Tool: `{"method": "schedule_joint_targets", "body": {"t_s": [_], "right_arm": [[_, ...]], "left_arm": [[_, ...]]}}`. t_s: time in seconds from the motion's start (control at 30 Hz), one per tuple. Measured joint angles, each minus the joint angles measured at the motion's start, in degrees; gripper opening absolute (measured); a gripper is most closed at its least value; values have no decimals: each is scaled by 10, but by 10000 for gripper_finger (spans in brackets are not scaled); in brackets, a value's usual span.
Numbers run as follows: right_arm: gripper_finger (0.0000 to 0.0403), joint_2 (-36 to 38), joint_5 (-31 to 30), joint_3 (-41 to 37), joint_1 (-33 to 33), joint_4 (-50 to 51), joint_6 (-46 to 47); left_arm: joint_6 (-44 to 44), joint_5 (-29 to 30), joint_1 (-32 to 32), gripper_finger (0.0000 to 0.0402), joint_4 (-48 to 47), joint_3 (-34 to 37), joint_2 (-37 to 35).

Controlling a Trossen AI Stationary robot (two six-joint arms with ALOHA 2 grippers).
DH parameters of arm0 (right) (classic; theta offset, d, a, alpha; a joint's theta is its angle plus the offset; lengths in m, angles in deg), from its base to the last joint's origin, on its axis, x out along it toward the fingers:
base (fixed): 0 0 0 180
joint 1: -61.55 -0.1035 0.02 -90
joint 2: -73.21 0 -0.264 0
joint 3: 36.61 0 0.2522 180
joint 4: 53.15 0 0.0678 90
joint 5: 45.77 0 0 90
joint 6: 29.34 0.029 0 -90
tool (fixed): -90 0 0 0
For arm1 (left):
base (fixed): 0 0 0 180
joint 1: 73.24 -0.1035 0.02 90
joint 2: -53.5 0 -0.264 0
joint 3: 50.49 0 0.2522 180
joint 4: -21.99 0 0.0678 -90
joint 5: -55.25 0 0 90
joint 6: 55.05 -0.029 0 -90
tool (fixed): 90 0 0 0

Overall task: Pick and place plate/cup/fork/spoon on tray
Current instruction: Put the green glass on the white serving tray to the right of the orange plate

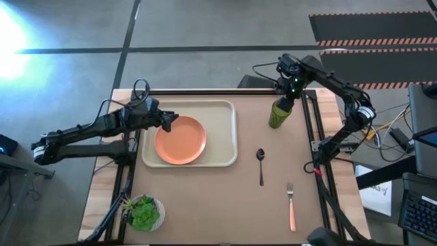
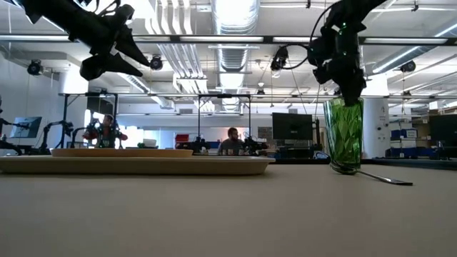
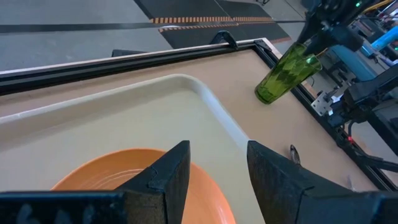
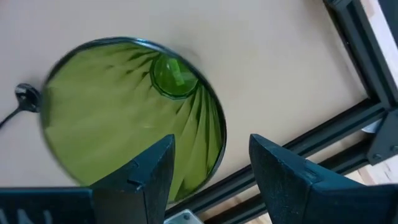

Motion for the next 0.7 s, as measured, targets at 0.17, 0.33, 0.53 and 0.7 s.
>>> {"method": "schedule_joint_targets", "body": {"t_s": [0.17,0.33,0.53,0.7], "right_arm": [[196,0,0,-38,0,-32,0],[159,0,0,-67,0,-49,1],[26,0,1,-65,0,-50,0],[10,0,24,-46,-1,-50,4]], "left_arm": [[0,0,0,141,0,0,0],[0,0,0,141,0,0,1],[0,0,0,141,0,0,2],[0,0,0,141,0,0,2]]}}
